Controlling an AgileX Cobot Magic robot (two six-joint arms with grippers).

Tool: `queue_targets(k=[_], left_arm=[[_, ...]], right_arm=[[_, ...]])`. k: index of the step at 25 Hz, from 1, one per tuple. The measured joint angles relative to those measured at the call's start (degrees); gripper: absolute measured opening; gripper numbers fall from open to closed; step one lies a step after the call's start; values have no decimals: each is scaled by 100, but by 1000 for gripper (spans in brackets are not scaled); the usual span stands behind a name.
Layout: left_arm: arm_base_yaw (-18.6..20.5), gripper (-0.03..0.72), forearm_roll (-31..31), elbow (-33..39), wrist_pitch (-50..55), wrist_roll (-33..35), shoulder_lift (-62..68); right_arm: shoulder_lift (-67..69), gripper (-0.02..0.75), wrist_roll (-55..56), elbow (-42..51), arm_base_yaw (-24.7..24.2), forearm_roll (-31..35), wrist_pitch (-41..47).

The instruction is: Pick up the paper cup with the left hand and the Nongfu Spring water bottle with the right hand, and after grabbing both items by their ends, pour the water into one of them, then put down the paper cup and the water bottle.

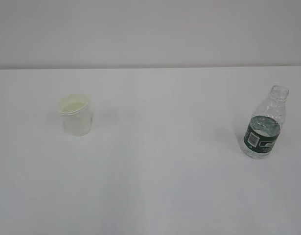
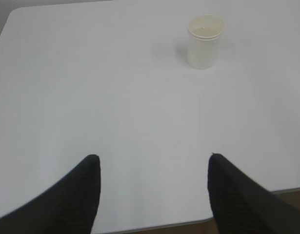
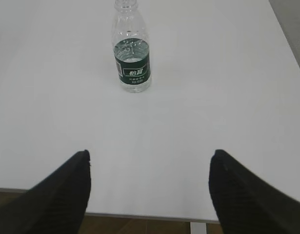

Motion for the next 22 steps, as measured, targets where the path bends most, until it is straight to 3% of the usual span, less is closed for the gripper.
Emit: queue_targets(k=[12, 22], left_arm=[[36, 484, 0, 0, -13, 0, 0], [1093, 473, 0, 0, -15, 0, 0]], right_arm=[[0, 564, 22, 0, -58, 19, -13], [0, 564, 22, 0, -895, 28, -13]])
